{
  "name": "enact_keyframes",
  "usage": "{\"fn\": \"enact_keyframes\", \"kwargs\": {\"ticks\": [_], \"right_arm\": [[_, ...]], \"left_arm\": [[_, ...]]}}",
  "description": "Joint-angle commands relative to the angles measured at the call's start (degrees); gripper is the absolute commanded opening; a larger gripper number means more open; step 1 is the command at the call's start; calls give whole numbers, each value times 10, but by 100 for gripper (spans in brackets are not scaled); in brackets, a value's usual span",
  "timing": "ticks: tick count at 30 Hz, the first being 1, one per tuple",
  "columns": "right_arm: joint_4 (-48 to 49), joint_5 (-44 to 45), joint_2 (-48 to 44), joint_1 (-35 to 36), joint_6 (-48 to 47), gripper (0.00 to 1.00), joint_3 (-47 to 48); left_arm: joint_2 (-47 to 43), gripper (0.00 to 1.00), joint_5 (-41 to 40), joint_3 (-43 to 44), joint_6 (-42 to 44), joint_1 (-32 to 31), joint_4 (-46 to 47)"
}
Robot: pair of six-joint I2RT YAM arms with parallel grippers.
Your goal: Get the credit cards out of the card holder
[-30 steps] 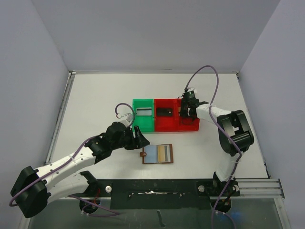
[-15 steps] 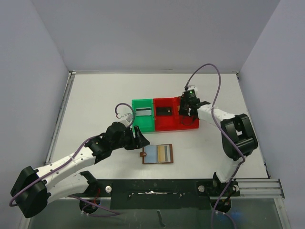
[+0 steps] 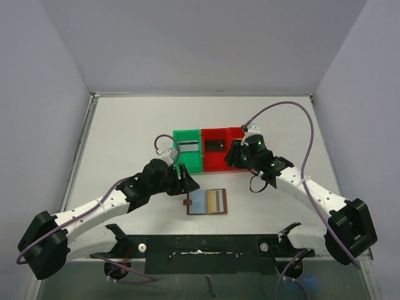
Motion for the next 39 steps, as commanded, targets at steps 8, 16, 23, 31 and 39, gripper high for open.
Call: {"fn": "enact_keyframes", "kwargs": {"ticks": [8, 16, 23, 31, 39], "right_arm": [[81, 13, -42, 204, 224, 31, -130], [82, 6, -13, 216, 261, 25, -181], [87, 8, 18, 216, 281, 20, -225], [96, 16, 21, 212, 296, 18, -254], [130, -11, 24, 197, 296, 18, -277]], "left_arm": [[16, 60, 8, -34, -37, -22, 106], [43, 60, -4, -37, -52, -38, 140], [93, 59, -4, -32, -60, -47, 190], [185, 55, 5, 11, -56, -70, 214], [246, 51, -27, 9, -77, -82, 206]]}}
